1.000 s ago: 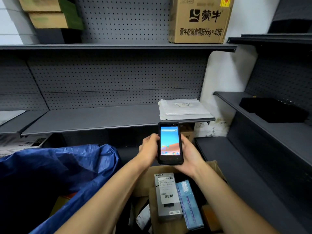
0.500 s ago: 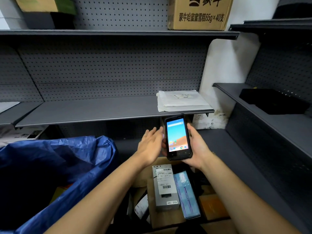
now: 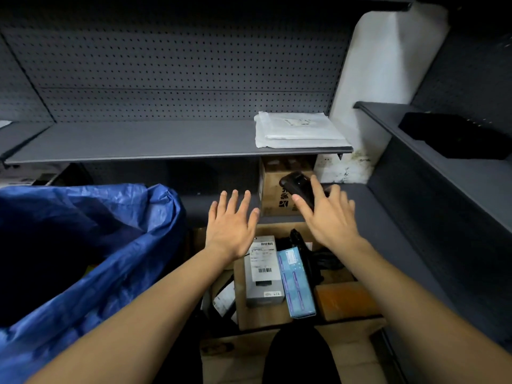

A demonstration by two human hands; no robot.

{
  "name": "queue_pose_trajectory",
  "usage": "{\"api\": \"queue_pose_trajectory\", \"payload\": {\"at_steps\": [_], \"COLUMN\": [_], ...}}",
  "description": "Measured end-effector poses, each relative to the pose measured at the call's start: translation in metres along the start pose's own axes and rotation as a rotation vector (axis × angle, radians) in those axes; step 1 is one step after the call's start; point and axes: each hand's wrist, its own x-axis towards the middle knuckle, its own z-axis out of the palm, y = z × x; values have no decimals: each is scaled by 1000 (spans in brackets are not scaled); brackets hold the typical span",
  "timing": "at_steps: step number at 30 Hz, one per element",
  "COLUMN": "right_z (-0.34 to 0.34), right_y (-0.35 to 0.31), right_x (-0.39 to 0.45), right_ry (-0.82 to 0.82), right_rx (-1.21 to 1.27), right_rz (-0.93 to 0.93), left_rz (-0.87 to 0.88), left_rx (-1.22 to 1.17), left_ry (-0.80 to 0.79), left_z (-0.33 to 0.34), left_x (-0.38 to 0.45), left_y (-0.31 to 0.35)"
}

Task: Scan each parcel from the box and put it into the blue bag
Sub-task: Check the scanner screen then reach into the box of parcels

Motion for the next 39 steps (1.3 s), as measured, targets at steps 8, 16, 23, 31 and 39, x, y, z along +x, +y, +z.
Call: {"api": "queue_pose_trajectory", "payload": {"at_steps": [8, 16, 23, 31, 39], "right_z": [16, 47, 113, 155, 178], "right_y": [17, 34, 45, 51, 58], "right_x": [-8, -10, -11, -13, -10], "right_ry": [154, 85, -76, -163, -226], "right_rx": [-348, -344, -329, -337, -344], "right_rz": [-66, -47, -32, -60, -82], "left_rz": [-23, -65, -125, -185, -291], "left_rx": [43, 69, 84, 85, 58], "left_ry": [1, -107, -201, -274, -355], "left_z": [26, 72, 137, 194, 237], "left_x": [2, 3, -1, -10, -23], "left_y": [0, -9, -16, -19, -18]}}
